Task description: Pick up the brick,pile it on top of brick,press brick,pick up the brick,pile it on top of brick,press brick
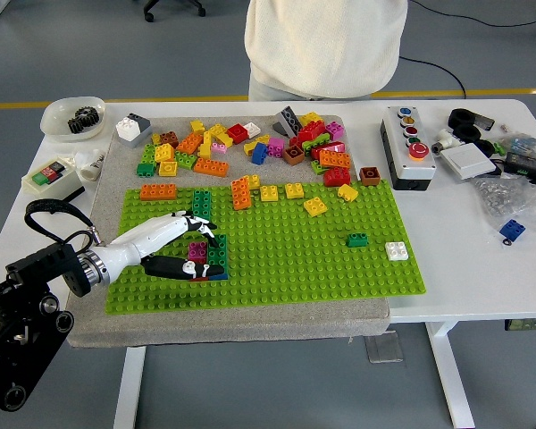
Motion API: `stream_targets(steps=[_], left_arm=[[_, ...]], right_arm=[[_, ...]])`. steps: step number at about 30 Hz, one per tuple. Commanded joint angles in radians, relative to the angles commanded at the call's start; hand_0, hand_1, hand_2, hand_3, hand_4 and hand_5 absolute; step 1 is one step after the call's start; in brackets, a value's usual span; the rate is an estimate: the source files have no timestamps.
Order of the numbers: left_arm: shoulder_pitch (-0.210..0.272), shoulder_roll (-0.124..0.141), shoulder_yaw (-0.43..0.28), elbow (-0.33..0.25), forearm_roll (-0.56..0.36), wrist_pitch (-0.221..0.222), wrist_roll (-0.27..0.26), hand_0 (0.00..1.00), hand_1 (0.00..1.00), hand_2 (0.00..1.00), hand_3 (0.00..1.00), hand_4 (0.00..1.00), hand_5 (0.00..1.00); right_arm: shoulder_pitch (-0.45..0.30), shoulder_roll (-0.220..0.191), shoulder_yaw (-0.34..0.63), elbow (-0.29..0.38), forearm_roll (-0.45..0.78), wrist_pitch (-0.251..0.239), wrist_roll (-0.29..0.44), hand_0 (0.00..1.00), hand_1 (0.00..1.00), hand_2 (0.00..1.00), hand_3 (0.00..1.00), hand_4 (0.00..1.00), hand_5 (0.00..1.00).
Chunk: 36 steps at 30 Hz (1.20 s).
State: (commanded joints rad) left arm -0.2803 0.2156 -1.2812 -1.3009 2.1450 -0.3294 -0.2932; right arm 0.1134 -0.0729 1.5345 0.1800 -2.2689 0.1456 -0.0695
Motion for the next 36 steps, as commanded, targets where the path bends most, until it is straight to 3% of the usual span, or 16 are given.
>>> stream_targets(steps=[23,24,35,36], left_arm=[[-0.024,-0.002,-0.037,-0.022,-0.064,0.022,0.009,0.998,0.824,0.844,0.651,0.998,0.832],[-0.024,-0.002,-0.037,-0.022,-0.064,0.022,0.009,0.998,0.805,0.832,0.709,0.998,0.823],[-0.053,0.01,-0.066,-0.039,-0.092,0.07,0.024,0.998,0.791,0.816,0.751,0.998,0.819],[-0.056,0.011,-0.07,-0.04,-0.092,0.072,0.026,0.998,0.786,0.812,0.799,0.998,0.805]], right_arm=[[-0.003,0.0,-0.001,0.0,0.0,0.003,-0.001,0.742,0.642,0.715,0.639,0.872,0.422],[-0.003,0.0,-0.001,0.0,0.0,0.003,-0.001,0.743,0.644,0.715,0.64,0.872,0.422],[0.003,-0.005,0.005,0.0,0.0,0.001,-0.005,0.743,0.645,0.715,0.64,0.873,0.423],[0.003,-0.005,0.006,0.0,0.0,0.001,-0.005,0.744,0.643,0.715,0.64,0.873,0.425]])
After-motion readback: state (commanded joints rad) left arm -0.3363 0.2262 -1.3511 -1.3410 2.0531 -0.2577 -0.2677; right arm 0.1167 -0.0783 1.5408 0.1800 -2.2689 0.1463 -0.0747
